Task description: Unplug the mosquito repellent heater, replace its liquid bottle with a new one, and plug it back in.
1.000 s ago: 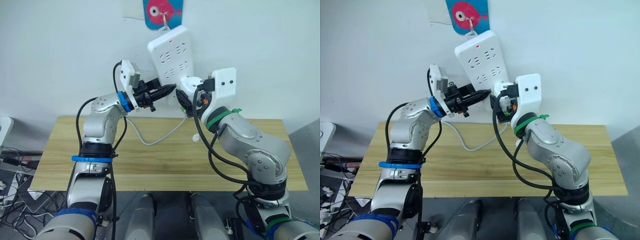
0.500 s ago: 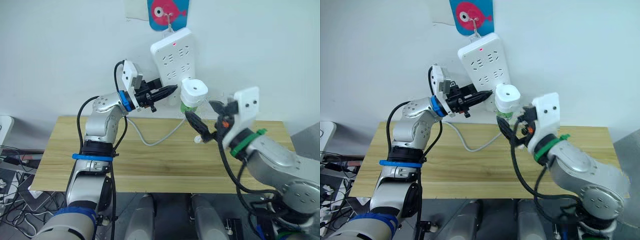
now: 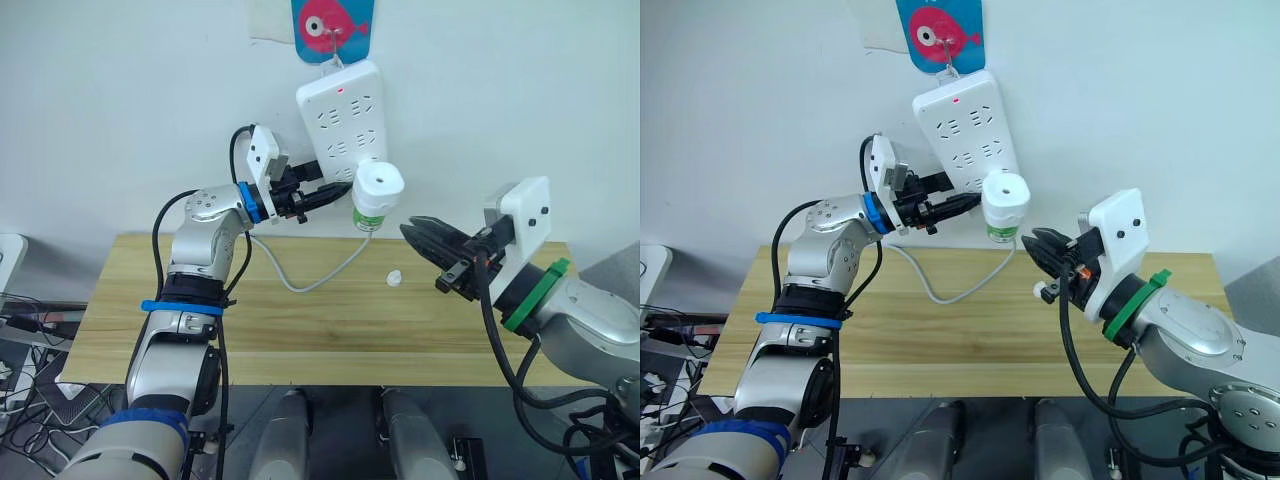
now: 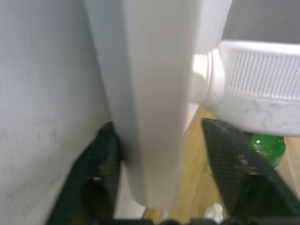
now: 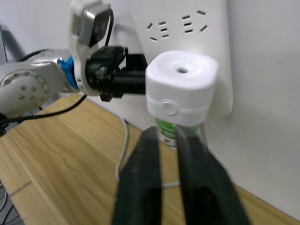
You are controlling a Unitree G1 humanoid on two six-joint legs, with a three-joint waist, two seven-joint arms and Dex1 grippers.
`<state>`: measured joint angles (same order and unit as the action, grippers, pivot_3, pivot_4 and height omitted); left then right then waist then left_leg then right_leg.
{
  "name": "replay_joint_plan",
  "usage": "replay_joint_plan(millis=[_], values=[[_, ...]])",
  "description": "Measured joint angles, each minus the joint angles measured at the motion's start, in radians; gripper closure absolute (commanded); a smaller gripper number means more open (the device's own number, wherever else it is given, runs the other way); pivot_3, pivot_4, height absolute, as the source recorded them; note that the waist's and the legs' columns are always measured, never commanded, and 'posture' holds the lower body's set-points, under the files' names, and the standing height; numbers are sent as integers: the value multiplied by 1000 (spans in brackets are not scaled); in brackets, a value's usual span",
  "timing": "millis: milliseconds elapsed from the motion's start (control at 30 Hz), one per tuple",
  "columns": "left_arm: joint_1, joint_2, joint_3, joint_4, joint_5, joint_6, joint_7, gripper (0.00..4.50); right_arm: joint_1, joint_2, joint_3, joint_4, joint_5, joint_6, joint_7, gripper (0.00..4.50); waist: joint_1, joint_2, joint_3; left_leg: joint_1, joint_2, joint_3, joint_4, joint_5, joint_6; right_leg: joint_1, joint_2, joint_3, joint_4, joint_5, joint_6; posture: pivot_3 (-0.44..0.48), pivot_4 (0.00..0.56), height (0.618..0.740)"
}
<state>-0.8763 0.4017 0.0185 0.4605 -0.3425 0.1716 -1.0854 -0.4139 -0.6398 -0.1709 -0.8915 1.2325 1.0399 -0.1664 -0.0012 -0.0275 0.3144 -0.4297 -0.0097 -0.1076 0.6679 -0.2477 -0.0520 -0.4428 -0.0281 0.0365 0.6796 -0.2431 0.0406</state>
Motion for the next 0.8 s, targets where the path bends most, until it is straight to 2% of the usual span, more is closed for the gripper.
replay_joint_plan(millis=[100,200,400,600,800], values=[[25,71,10,-30,-1,18,-17,36,0,-11,28,27,-45,-32,50,4500,-1,0,0,0,1,0,-2,0,0,-1,3,1,0,0,0,194,291,740],[81,132,29,-111,-15,54,-31,36,0,-15,58,50,-99,-58,104,4500,3,0,0,0,2,-1,-3,0,0,-2,4,0,0,0,0,214,292,740],[300,237,81,-466,-134,238,-23,36,4,-3,128,64,-188,-112,192,4500,13,0,0,0,4,-1,-3,0,0,-2,2,1,0,0,0,262,295,740],[513,226,130,-822,-245,325,98,36,1,37,192,79,-272,-154,248,4500,32,0,0,1,3,0,-3,1,-1,-1,0,2,0,0,0,272,297,740],[611,221,151,-967,-281,313,160,36,-3,77,245,103,-357,-165,266,4500,46,0,0,4,3,2,-4,1,-1,0,0,4,-1,0,0,281,291,740]])
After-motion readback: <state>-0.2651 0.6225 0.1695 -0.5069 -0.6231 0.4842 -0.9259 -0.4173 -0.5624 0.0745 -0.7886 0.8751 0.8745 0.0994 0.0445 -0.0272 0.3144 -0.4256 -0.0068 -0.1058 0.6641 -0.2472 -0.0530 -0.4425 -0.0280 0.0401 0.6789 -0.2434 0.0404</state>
